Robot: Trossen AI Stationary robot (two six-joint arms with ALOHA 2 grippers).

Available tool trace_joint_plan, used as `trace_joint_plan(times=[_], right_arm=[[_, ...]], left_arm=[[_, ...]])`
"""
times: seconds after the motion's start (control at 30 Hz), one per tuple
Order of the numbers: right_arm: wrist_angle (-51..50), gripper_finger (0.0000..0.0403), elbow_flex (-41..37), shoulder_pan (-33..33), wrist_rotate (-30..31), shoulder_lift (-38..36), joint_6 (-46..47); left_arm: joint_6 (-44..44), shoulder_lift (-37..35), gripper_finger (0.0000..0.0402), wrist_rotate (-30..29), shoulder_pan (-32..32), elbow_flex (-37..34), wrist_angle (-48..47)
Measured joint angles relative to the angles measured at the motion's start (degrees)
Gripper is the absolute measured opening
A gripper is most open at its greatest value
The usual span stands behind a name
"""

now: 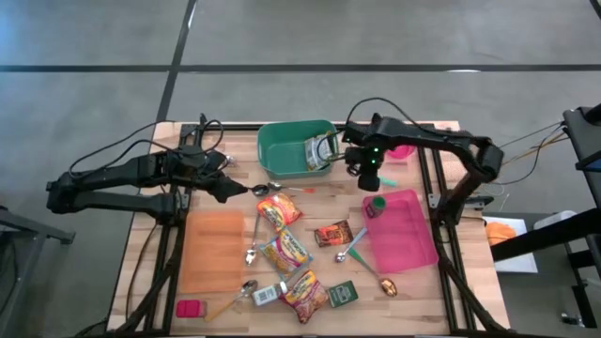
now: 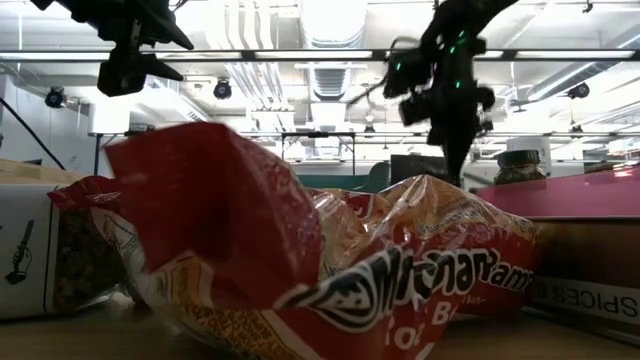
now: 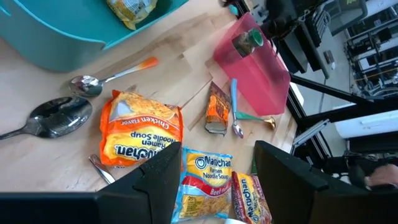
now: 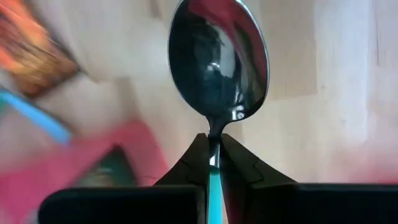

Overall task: Pick & Place Food Item
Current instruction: Put the light green spoon into the orange bin

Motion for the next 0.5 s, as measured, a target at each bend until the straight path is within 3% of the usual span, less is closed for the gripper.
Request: trace_joint_plan(times=[0.23,0.5], right_arm=[[5.56,0.0010,-0.46,2.81,-5.15,-9.46,12.53],[28.21,0.0009,-0.68,9.61,-7.65,-15.21,29.05]], left_arm=[[0.26,0.58,0.0204,-3.14,-0.01,0.00,5.58],[0.39,5.12,0.0204,-3.55,-0.01,-1.73,21.67]])
